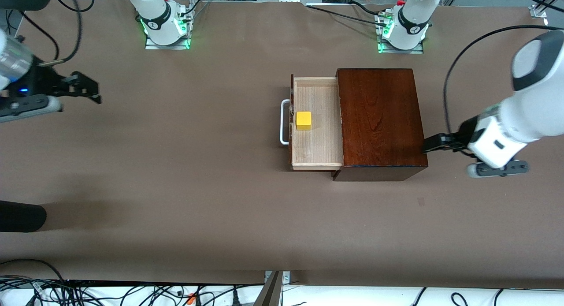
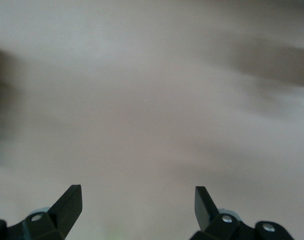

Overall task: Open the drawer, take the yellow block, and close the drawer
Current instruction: 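Move the right gripper over the yellow cube in the drawer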

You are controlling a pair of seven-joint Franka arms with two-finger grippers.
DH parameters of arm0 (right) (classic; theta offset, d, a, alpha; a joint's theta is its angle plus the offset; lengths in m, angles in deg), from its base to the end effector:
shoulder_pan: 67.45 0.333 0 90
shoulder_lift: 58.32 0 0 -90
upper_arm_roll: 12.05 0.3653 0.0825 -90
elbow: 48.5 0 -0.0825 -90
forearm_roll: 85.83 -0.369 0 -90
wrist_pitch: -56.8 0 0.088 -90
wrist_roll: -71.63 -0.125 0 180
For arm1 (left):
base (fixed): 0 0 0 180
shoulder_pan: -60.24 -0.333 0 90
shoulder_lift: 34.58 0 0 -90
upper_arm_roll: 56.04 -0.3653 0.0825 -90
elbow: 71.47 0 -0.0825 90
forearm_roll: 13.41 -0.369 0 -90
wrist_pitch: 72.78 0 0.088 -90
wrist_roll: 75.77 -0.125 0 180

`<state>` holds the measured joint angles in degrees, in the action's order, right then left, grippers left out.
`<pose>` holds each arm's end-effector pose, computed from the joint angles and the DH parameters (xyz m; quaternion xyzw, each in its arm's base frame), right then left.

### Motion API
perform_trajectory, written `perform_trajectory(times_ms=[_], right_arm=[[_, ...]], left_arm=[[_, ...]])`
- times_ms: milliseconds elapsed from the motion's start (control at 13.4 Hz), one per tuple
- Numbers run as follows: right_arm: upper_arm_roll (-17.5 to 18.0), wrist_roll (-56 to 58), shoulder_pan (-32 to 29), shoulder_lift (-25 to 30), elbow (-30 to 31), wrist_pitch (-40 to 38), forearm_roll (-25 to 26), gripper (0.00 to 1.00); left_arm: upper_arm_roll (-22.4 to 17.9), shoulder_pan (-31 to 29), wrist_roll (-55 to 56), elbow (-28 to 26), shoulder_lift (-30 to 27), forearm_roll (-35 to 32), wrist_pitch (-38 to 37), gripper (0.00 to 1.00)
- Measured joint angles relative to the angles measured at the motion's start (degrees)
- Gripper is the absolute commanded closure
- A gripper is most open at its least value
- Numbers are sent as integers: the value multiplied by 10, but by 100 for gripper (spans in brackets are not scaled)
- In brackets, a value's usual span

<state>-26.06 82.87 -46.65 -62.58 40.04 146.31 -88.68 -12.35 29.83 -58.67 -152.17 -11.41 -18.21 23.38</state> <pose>0.5567 0.0783 0.6269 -0.9872 -0.1562 0.0270 0.0169 0.6497 -0.0523 0.5502 0.9942 0.0468 -0.0370 0.0896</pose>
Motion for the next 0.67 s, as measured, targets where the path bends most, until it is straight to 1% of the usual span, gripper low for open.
perform_trajectory(times_ms=[223, 372, 446, 521, 595, 670], right_arm=[[81, 28, 27, -4, 0, 0, -1, 0], [128, 33, 57, -24, 1, 27, -1, 0], [145, 34, 78, -41, 1, 55, 3, 0], [155, 34, 103, -60, 2, 87, 10, 0], [159, 34, 131, -81, 2, 124, 14, 0], [160, 34, 157, -102, 1, 163, 18, 0]], left_arm=[[-191, 112, -81, -37, -99, 80, -3, 0], [-309, 199, -108, -67, -155, 101, -17, 0], [-358, 241, -112, -77, -178, 103, -30, 0], [-396, 278, -113, -82, -195, 103, -43, 0], [-429, 312, -113, -84, -208, 104, -55, 0], [-451, 338, -113, -85, -218, 104, -64, 0]])
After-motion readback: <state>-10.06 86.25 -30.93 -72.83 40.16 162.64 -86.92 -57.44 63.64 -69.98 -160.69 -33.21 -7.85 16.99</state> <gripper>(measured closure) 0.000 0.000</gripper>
